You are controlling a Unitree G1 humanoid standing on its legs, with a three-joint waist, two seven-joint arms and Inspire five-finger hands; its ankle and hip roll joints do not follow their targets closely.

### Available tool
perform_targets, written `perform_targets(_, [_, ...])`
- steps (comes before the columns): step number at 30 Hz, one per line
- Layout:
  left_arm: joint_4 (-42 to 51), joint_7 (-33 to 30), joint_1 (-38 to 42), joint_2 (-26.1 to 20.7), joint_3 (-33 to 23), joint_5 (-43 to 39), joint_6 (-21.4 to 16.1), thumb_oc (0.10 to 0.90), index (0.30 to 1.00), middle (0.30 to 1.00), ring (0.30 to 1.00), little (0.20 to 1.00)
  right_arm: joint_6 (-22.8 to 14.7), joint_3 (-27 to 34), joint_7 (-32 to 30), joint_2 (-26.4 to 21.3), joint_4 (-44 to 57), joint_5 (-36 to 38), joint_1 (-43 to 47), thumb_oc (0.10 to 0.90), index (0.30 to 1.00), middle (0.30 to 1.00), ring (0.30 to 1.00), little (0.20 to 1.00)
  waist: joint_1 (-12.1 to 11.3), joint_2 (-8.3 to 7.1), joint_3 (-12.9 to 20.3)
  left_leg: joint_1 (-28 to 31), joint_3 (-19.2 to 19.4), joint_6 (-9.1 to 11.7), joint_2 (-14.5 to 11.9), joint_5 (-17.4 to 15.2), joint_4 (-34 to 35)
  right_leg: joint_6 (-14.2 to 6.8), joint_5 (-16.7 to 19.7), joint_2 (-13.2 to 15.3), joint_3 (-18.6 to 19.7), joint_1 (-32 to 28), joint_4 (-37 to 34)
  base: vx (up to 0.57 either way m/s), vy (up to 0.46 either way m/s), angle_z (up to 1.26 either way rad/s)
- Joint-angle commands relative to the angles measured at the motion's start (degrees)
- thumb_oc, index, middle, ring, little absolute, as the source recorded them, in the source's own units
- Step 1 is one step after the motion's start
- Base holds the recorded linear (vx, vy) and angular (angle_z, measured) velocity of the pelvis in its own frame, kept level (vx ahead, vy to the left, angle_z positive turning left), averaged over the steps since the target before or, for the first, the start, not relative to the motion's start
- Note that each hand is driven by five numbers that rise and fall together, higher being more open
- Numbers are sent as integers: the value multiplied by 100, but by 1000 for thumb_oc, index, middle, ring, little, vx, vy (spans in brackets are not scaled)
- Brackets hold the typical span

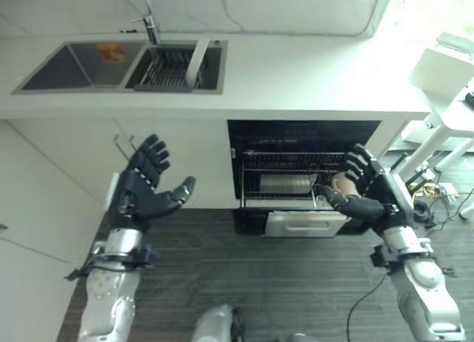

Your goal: Place the dishes in the dishwasher.

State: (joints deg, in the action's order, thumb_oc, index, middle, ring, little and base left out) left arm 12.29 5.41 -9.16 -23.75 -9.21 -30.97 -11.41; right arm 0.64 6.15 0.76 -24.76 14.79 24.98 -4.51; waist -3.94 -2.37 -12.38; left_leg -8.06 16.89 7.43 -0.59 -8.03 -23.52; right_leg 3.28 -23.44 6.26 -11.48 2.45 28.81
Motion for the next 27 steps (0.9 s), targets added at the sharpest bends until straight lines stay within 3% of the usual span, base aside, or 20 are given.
perform_targets(1, [590,-18,412,-140,-70,-197,-512,800,900,900,900,900,-614,449,-121,-340,245,175,893,800,900,900,900,900,-8,-173,256,-394,-147,-482,-76,392,-961,-522,974,125,-57,-621,-1162,35,284,19])
perform_targets(3, [605,-101,428,-125,-10,-193,-551,800,900,900,900,900,-578,434,-138,-416,233,122,1007,800,900,900,900,900,95,-96,292,89,-380,-385,-568,505,-28,-582,1063,204,33,-501,-1162,119,548,20])
perform_targets(4, [639,-71,266,-152,-75,-336,-603,800,900,900,900,900,-607,569,-34,-497,314,176,843,800,900,900,900,900,161,63,312,213,-786,-171,-1208,679,633,-682,1029,163,207,-503,-1162,171,740,-5])
perform_targets(5, [658,-60,201,-141,-83,-397,-607,800,900,900,900,900,-634,638,2,-547,348,211,755,800,900,900,900,900,179,143,317,104,-1058,-68,-1490,683,633,-735,1020,159,278,-497,-1162,161,698,9])
perform_targets(8, [555,9,142,-50,48,-365,-744,800,900,900,900,900,-686,725,-13,-727,337,314,682,800,900,900,900,900,232,317,349,-33,-1815,144,-1816,892,633,-828,1059,274,453,-388,-1162,103,526,-17])
perform_targets(10, [402,-43,262,-74,182,-207,-885,800,900,900,900,900,-704,660,-122,-815,287,362,795,800,900,900,900,900,351,390,346,84,-1548,149,-1817,495,633,-1005,1198,593,416,-322,-1162,55,631,-64])
perform_targets(12, [240,-60,494,-207,315,-289,-777,800,900,900,900,900,-762,658,-189,-716,312,386,703,800,900,900,900,900,434,411,364,124,-1488,74,-1549,214,633,-1359,1709,1054,323,-224,-1162,43,658,-39])
perform_targets(16, [182,71,711,-279,341,51,-557,800,900,900,900,900,-796,703,-85,-391,416,268,524,800,900,900,900,900,434,398,363,221,-1532,-259,-1019,-84,633,-1365,2458,1429,242,-118,-1093,66,421,5])
perform_targets(18, [214,159,738,-278,305,123,-360,800,900,900,900,900,-743,588,-69,-221,421,141,515,800,900,900,900,900,287,404,389,298,-1444,-491,-811,-222,633,-1286,2558,1540,103,-61,-692,148,432,12])
perform_targets(19, [253,130,710,-253,291,298,-333,800,900,900,900,900,-707,477,-46,-124,401,37,574,800,900,900,900,900,168,384,400,337,-1282,-569,-765,-262,633,-1258,2564,1478,-129,-52,-534,112,339,-36])
perform_targets(20, [276,89,714,-289,291,292,-306,800,900,900,900,900,-673,383,-94,-108,387,15,626,800,900,900,900,900,115,362,404,319,-1220,-599,-748,-256,633,-1249,2400,1215,-184,-86,-590,99,260,-79])
perform_targets(22, [234,89,782,-369,304,21,-350,800,900,900,900,900,-651,300,-196,-208,339,313,695,800,900,900,900,900,187,194,360,267,-1282,-654,-517,-213,633,-1045,1864,68,-76,-132,-1162,53,24,-52])
perform_targets(27, [217,-340,869,-231,407,151,-722,800,900,900,900,900,-845,237,25,-285,114,500,683,800,900,900,900,900,222,9,312,252,-1311,-631,-284,-204,633,-832,1522,-170,200,173,-1162,-15,-127,47])
